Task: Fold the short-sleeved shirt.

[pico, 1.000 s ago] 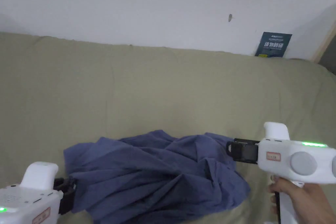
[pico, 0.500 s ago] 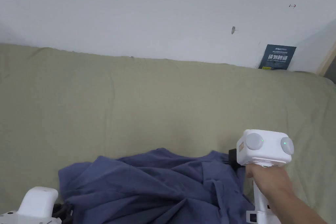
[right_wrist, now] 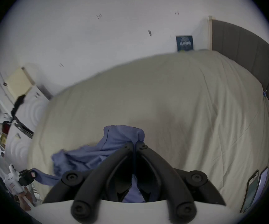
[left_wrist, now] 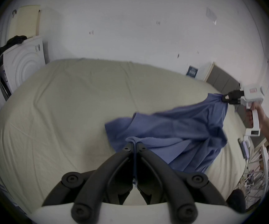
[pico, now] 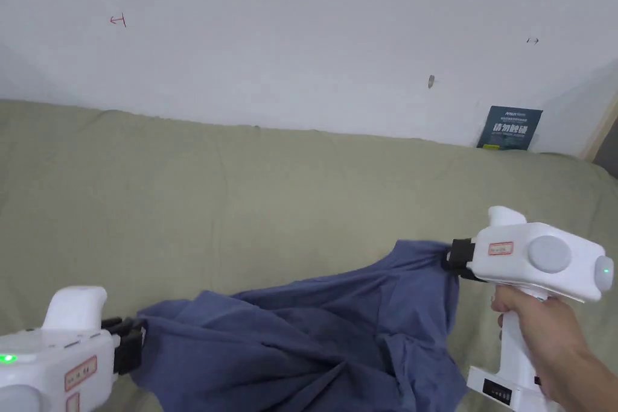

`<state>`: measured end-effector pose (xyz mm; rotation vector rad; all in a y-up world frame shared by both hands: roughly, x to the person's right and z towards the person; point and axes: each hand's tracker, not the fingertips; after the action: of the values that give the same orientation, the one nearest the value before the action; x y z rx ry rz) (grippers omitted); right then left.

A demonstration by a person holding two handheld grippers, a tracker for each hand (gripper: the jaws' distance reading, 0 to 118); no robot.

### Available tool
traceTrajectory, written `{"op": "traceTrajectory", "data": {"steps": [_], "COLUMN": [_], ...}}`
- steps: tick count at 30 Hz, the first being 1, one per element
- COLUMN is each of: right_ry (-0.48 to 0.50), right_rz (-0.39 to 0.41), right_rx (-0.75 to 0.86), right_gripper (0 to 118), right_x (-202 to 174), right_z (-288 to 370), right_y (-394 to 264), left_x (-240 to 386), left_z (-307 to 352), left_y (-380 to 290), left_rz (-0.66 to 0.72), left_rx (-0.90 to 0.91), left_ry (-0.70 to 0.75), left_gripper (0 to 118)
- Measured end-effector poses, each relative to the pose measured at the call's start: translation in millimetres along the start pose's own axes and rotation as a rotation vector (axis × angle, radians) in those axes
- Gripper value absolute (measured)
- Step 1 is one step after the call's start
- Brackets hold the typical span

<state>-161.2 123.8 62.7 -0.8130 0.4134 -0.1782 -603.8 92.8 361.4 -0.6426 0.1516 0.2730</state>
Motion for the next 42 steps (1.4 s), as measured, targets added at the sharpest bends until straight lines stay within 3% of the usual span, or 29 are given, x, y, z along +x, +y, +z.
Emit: {"op": "traceTrajectory", "data": {"steps": [8,11,19,23,27,31,37,42], "right_ry": [0.1,0.114,0.083,0.015,0.013,-0.007,-0.018,-0.02], "right_rz": [0.117,0.159,0.112,0.129,0.078,0.078,0.068,0.033], "right_rx": [0.201,0.286,0.438,0.53,0.576,0.62,0.634,0.599], "right_gripper": [4,4,4,4,4,4,4,4], "right_x": [-50,-63,-68,-78,-67,-72,-67,-49], "right_z": [126,176,276,318,326,326,296,242], "right_y": [51,80,158,180,213,225,237,215], "left_x": [14,14,4,0,6,23,29,31], "left_z": [65,89,151,164,159,151,121,74], "left_y": [83,119,218,260,294,319,338,316], "left_rz": [0.038,0.013,0.03,0.05,0.039,0.005,0.049,0.043], "left_rx": [0.178,0.263,0.404,0.455,0.475,0.5,0.512,0.464], "left_ry": [-0.038,0.028,0.051,0.088,0.105,0.116,0.096,0.106], "left_gripper": [0,0,0,0,0,0,0,0]}}
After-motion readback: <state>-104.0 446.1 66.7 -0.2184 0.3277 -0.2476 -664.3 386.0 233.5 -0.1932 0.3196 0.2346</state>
